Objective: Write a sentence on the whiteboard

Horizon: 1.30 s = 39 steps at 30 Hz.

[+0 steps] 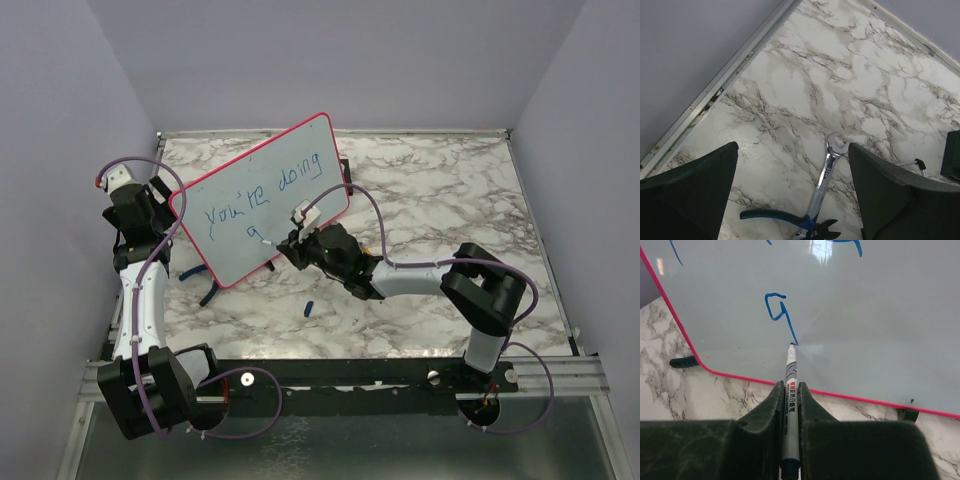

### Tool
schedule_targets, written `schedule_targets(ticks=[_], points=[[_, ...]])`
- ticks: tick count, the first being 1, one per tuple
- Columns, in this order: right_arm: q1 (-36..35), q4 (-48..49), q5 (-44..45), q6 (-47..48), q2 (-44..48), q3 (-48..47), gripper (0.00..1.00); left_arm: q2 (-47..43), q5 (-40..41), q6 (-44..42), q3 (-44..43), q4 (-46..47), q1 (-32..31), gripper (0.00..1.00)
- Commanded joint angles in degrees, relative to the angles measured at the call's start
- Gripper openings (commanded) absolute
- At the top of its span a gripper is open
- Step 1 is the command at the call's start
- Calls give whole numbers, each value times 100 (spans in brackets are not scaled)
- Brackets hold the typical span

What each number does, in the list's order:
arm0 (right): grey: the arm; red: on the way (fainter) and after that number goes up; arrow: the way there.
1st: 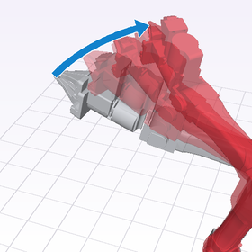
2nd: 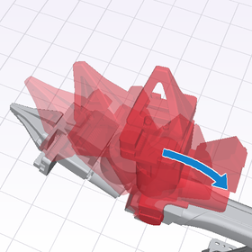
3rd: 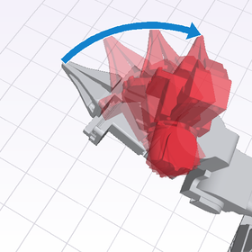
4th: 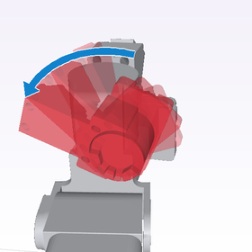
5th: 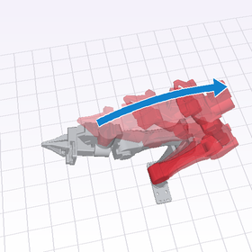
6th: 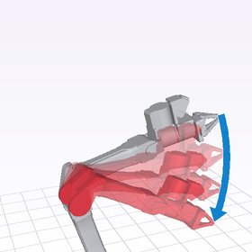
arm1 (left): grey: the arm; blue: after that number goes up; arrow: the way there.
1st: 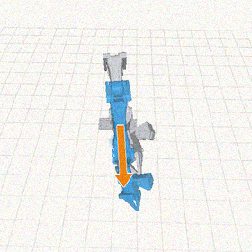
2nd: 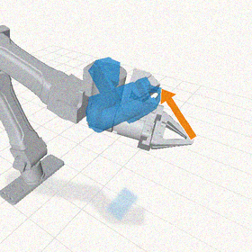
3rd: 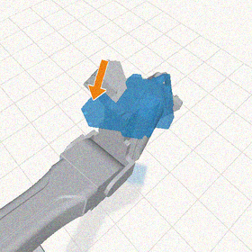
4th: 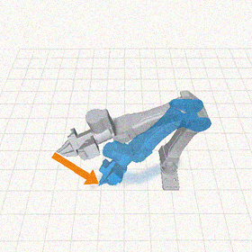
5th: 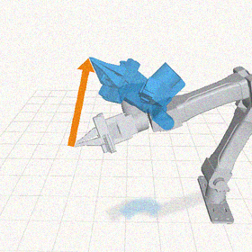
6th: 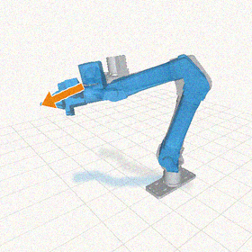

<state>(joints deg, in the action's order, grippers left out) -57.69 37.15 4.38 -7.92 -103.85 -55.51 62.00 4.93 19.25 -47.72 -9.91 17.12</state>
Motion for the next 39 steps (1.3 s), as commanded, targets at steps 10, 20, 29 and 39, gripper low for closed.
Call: schedule_targets(ticks=[10,20,29,39], points=[[-233,289,-90,1,328,-38,0,-41,-198,-12,53,69,-69,92],[-211,79,750,185,979,205,0,-56,-221,-4,57,73,-77,92],[15,125,501,220,620,-102,0,-65,-203,-21,60,69,-112,92],[58,166,283,264,344,-332,0,-39,-203,-26,53,68,-115,92]])
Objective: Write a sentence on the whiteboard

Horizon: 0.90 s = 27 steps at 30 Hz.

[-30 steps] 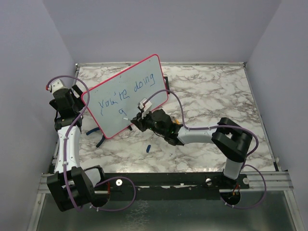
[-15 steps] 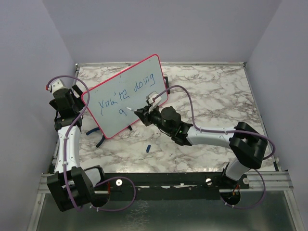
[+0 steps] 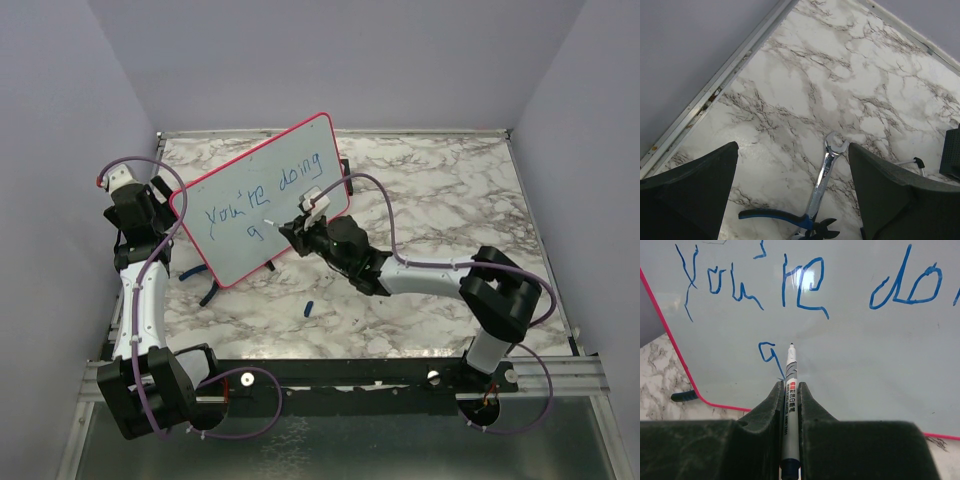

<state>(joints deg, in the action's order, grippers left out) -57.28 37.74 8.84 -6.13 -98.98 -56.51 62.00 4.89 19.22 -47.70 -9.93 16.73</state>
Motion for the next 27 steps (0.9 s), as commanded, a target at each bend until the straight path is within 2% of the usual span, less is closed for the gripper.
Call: schedule_targets(ticks=[1,13,27], points=[[23,115,-194,86,-163,-249,0,-39,-198,-22,48,71,-74,92],[23,120,-372,33,-354,-346,0,-27,-190,-32,49,71,-74,92],[24,-43,106,22,-543,-355,0,-39,-190,-25,59,71,-74,92]])
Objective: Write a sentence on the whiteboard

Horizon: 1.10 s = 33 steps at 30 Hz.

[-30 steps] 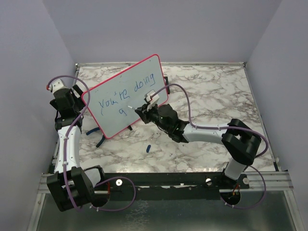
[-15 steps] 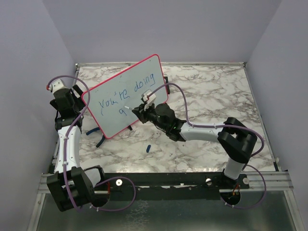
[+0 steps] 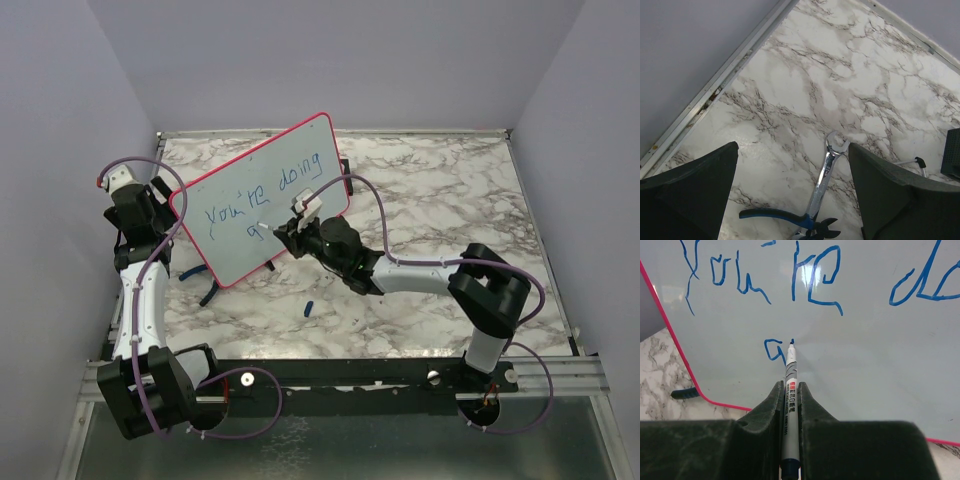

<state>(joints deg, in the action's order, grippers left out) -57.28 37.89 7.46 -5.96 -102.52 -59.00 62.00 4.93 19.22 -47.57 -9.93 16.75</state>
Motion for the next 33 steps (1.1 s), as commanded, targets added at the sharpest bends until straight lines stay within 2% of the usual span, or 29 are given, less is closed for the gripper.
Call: schedule_targets(ticks=[1,16,33], points=[[24,-62,242,-3,-189,-77,0,-39,-194,-31,46,73,-76,92],[23,-142,176,-246,-93,316,0,-39,-194,-32,45,71,-77,92],[23,-35,343,60,-23,-160,0,-39,-185,-33,44,71,-81,92]])
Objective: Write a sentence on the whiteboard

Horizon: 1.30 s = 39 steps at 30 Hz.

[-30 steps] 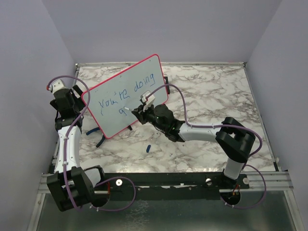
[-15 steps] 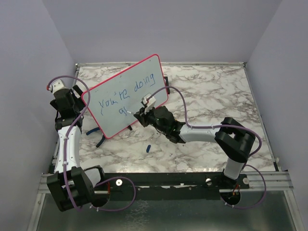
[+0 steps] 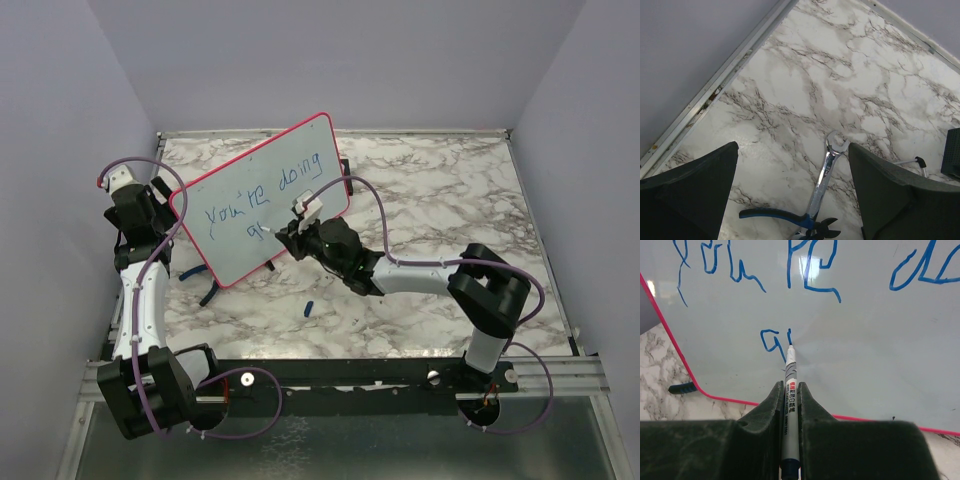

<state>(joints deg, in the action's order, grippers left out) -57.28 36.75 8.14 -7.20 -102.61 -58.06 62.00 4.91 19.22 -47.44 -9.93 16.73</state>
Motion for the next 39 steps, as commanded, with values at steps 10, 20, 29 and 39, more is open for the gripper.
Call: schedule_targets(ticks=[10,20,29,39], points=[[72,56,591,228,33,-178,0,-47,-192,-31,33,72,-82,92],[103,52,592,182,72,-144,0,-55,-197,-25,31,71,-80,92],[103,255,484,182,352,121,0,-56,-201,-24,30,71,-79,92],[111,124,408,218,572,258,0,-57,-209,-15,29,71,-84,92]])
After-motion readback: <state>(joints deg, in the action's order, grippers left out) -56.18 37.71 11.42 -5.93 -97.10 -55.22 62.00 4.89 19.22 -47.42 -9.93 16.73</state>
